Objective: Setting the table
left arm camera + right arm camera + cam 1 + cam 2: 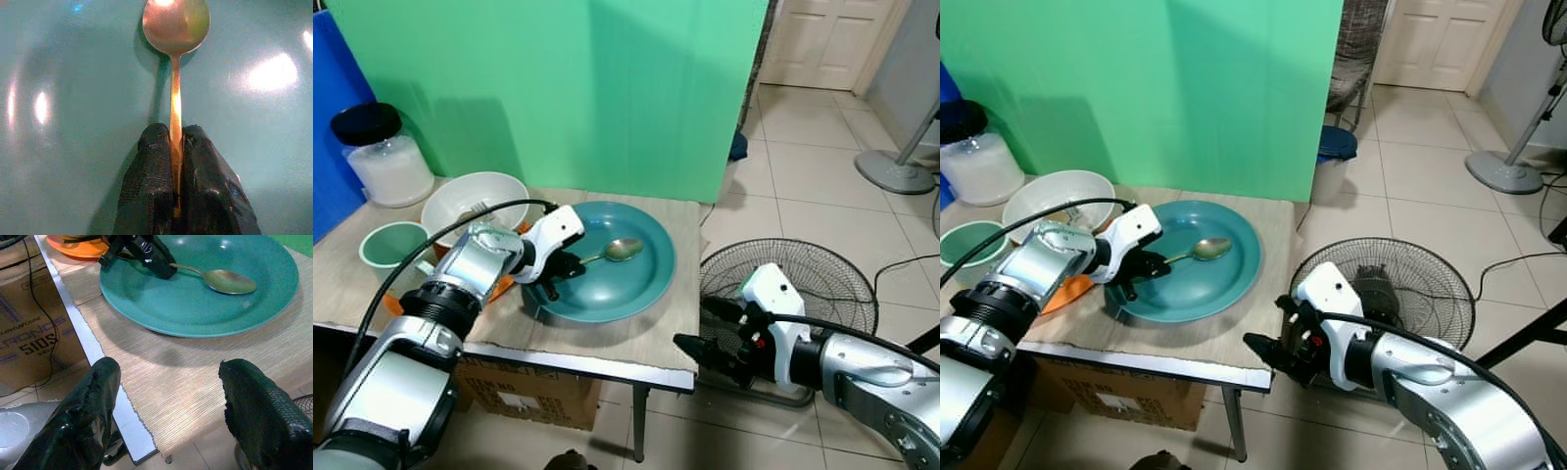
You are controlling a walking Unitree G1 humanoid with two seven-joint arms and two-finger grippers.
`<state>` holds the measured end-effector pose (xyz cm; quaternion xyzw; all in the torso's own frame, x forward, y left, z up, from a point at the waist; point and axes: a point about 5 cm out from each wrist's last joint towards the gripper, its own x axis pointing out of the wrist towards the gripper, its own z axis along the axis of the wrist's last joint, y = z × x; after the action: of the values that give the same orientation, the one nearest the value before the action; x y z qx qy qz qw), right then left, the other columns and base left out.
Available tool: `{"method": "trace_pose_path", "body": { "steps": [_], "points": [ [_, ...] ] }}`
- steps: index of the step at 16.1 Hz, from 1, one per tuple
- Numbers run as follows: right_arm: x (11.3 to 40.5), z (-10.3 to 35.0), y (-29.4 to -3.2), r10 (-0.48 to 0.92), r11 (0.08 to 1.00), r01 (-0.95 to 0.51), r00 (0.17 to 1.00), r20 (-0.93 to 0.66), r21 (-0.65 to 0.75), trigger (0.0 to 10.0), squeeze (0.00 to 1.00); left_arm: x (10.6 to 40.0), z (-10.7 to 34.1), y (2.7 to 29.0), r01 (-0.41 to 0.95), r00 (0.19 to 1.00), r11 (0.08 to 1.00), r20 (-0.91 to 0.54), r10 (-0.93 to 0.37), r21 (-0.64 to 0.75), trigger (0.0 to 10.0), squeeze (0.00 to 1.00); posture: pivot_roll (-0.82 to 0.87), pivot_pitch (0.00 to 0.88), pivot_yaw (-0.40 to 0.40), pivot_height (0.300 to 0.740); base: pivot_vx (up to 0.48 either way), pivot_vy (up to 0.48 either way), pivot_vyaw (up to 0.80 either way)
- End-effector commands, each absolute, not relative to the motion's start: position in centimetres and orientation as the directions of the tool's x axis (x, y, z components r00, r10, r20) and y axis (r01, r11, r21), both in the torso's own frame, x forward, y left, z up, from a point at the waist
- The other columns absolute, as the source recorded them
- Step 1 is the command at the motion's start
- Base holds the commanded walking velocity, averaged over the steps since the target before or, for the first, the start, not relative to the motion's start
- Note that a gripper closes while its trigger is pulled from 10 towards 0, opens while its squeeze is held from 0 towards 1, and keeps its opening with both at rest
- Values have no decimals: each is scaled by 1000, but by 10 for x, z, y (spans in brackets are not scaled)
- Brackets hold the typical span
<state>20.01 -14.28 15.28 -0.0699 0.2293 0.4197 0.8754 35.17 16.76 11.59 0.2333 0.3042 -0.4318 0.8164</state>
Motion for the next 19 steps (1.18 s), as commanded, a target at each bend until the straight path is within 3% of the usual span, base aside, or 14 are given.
{"method": "trace_pose_path", "body": {
  "steps": [1, 3, 7, 9, 11, 12, 13, 14, 19],
  "points": [
    [200, 154, -143, 700, 639, -767, 546, -461, 61, 10000, 0, 358, 133, 160, 848, 477, 509, -633, -609, 150, 0, 0, 92, 0, 30, 740, 0, 0, 0],
    [202, 155, -144, 690, 649, -759, 559, -459, 52, 10000, 0, 360, 141, 154, 849, 486, 509, -586, -648, 142, 0, 0, 92, 0, 30, 740, 0, 0, 0],
    [214, 156, -150, 624, 728, -685, 658, -421, 8, 10000, 0, 362, 183, 122, 864, 495, 493, -341, -799, 98, 0, 0, 94, 0, 36, 740, 0, 0, 0],
    [224, 159, -151, 540, 818, -575, 767, -347, 1, 10000, 0, 353, 206, 103, 861, 509, 501, -179, -842, 88, 0, 0, 91, 0, 42, 740, 0, 0, 0],
    [226, 159, -147, 485, 860, -510, 819, -307, 2, 10000, 0, 341, 213, 92, 854, 520, 514, -97, -849, 83, 0, 0, 90, 0, 46, 740, 0, 0, 0],
    [227, 156, -144, 426, 897, -441, 857, -289, 15, 10000, 0, 332, 212, 86, 820, 570, 564, -50, -820, 93, 0, 0, 90, 0, 46, 740, 0, 0, 0],
    [229, 152, -147, 336, 941, -329, 903, -269, 72, 10000, 0, 321, 205, 83, 769, 632, 621, -30, -775, 156, 6902, 0, 90, 0, 47, 740, 0, 0, -781],
    [230, 152, -148, 309, 951, -300, 914, -262, 73, 10000, 0, 318, 203, 83, 754, 648, 636, -23, -761, 164, 10000, 0, 90, 0, 47, 740, 0, 0, -788],
    [239, 160, -159, 143, 990, -137, 968, -207, 43, 10000, 0, 284, 177, 97, 584, 808, 796, -24, -588, 161, 10000, 0, 89, 0, 33, 740, 0, 0, -800]
  ]
}}
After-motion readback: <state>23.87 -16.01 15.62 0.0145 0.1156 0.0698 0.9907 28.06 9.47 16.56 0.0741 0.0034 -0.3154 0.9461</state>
